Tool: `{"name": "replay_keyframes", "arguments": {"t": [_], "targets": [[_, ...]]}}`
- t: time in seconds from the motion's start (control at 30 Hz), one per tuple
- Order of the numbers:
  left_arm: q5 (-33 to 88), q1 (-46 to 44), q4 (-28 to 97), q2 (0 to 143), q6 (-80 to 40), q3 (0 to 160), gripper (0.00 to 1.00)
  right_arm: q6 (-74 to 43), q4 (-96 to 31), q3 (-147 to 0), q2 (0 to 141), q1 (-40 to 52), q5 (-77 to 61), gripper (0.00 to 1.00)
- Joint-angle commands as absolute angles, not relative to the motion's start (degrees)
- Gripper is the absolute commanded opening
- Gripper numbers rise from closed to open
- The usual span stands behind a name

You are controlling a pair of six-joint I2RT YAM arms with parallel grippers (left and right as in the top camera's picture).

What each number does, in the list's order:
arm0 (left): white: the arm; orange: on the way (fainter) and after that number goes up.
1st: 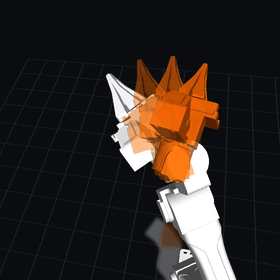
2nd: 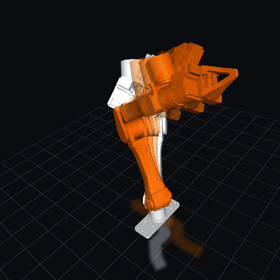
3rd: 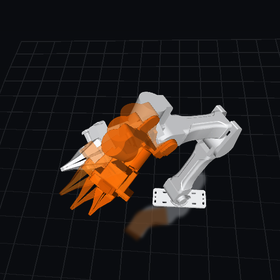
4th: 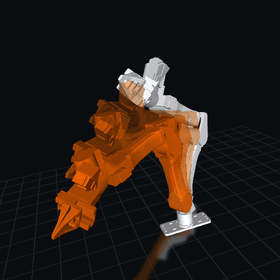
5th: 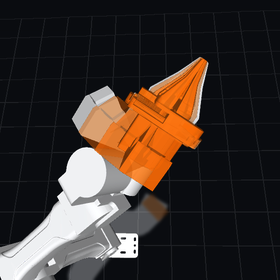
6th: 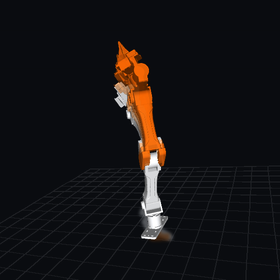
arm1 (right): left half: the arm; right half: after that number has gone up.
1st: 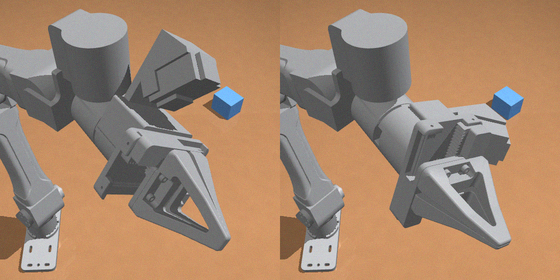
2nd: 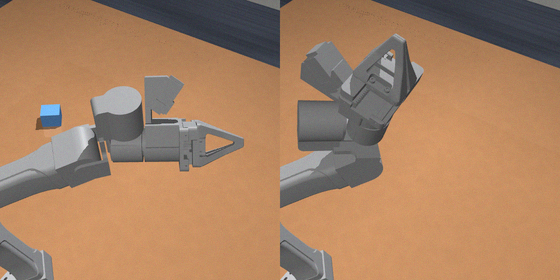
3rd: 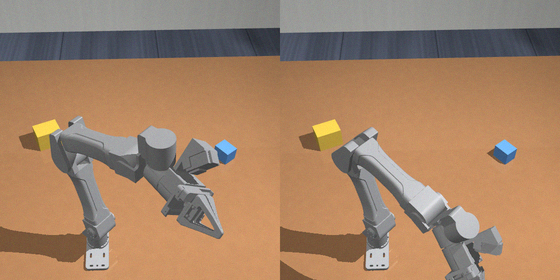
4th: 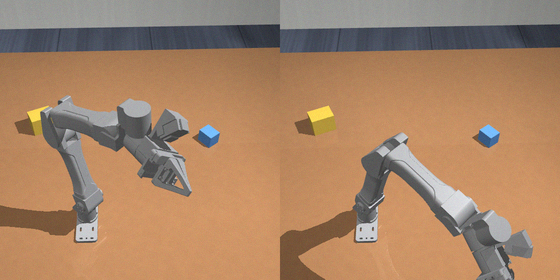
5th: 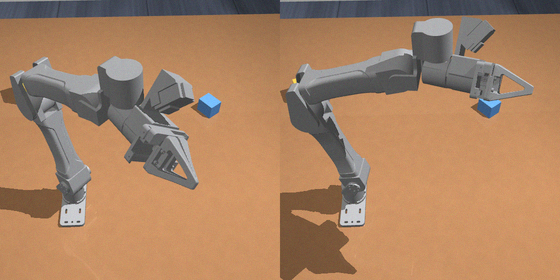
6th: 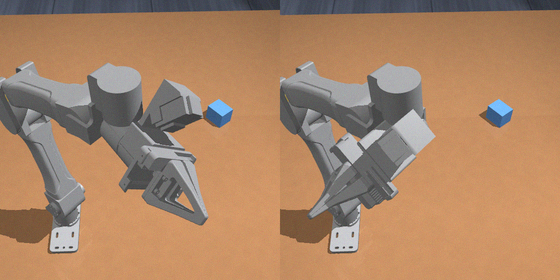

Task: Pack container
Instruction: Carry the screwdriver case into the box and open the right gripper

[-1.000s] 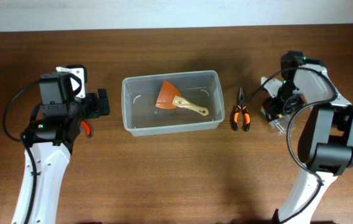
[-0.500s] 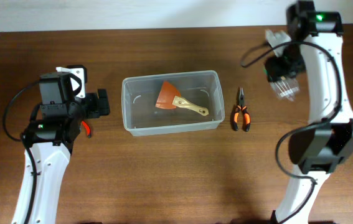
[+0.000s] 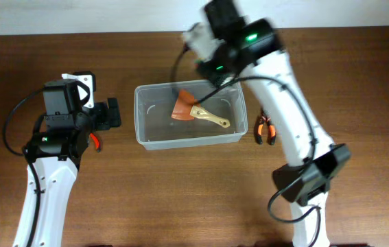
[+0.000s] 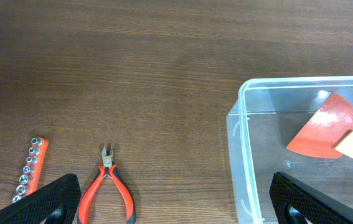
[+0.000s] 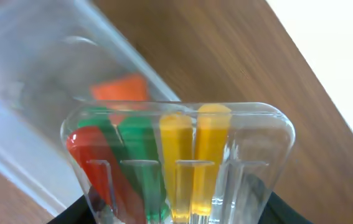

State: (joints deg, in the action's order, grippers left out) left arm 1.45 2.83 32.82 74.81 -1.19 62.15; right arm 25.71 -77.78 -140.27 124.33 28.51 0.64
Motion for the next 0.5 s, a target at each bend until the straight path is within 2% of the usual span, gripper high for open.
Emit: {"name": "replay_keyframes", "arguments": {"t": [0.0,0.3,0.37,0.47], "targets": [[1.1,3.2,32.6,75.2,-1.7,63.1,0.99,31.4,-75.5,-138.2,127.4,33.5,-2.2,0.42],[1.1,3.2,32.6,75.2,-1.7,63.1,0.99,46.9,-70.6,-129.9,134.3,39.0,-2.5,0.43],[1.1,3.2,32.6,75.2,-1.7,63.1,0.99,50.5,-69.0,-128.1,135.5,39.2,-2.6,0.54],[1.1,3.2,32.6,75.2,-1.7,63.1,0.99,53.1,-66.0,-126.1,136.1,39.2,-2.6,0.59]]}}
